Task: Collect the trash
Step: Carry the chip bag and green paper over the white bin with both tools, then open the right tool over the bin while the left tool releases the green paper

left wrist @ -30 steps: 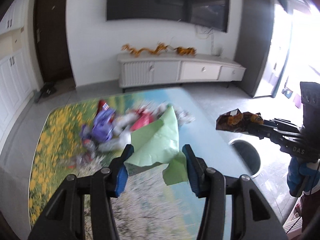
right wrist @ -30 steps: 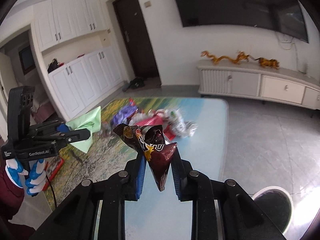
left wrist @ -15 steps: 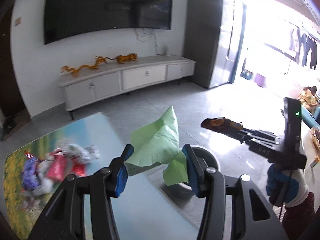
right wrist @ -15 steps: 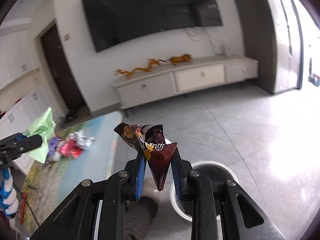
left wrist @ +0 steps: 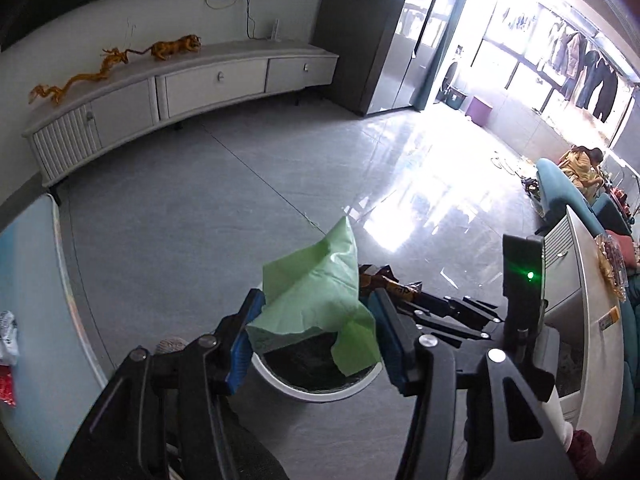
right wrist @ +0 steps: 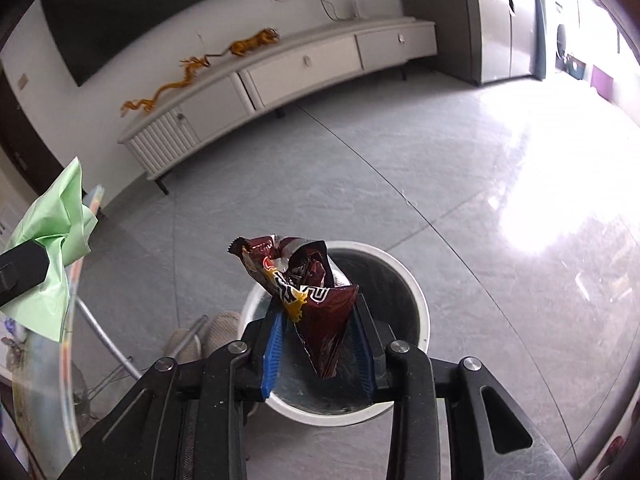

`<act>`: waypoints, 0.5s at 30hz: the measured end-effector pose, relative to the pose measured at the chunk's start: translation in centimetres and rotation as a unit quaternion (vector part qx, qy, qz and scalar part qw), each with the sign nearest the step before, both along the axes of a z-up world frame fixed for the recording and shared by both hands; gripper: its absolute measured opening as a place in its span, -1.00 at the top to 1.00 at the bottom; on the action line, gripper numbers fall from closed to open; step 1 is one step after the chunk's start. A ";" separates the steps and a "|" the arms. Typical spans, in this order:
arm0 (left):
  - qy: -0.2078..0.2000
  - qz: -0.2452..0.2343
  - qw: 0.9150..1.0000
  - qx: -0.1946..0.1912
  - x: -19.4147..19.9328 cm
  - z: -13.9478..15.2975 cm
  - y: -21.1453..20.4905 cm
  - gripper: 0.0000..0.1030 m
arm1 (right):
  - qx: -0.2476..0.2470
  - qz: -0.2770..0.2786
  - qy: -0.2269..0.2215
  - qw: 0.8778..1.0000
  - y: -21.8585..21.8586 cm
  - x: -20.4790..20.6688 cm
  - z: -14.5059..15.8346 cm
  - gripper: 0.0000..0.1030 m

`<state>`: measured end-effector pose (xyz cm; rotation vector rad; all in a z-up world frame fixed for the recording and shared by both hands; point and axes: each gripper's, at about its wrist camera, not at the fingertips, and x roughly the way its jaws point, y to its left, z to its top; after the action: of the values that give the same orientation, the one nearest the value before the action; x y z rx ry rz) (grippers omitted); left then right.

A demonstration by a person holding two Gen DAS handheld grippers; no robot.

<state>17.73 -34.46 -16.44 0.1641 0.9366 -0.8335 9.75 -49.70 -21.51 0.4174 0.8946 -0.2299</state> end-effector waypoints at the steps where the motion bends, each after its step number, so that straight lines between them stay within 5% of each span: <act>1: 0.011 0.000 1.000 -0.001 0.5 -0.9 -0.6 -0.14 | 0.003 -0.007 0.006 1.000 -0.1 0.2 -0.8 0.29; 5: 0.053 0.001 0.998 -0.014 2.2 -2.9 -1.6 -0.34 | 0.008 -0.033 0.028 0.999 -1.2 0.7 -2.7 0.02; 15: 0.084 0.017 0.996 -0.031 4.7 -3.6 -0.9 -0.35 | 0.023 -0.062 0.035 0.997 -2.6 -0.2 -3.4 -0.07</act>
<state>22.42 -35.37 -20.02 0.0237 1.0659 -0.8531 9.52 -52.30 -24.89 0.5106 0.9441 -0.3395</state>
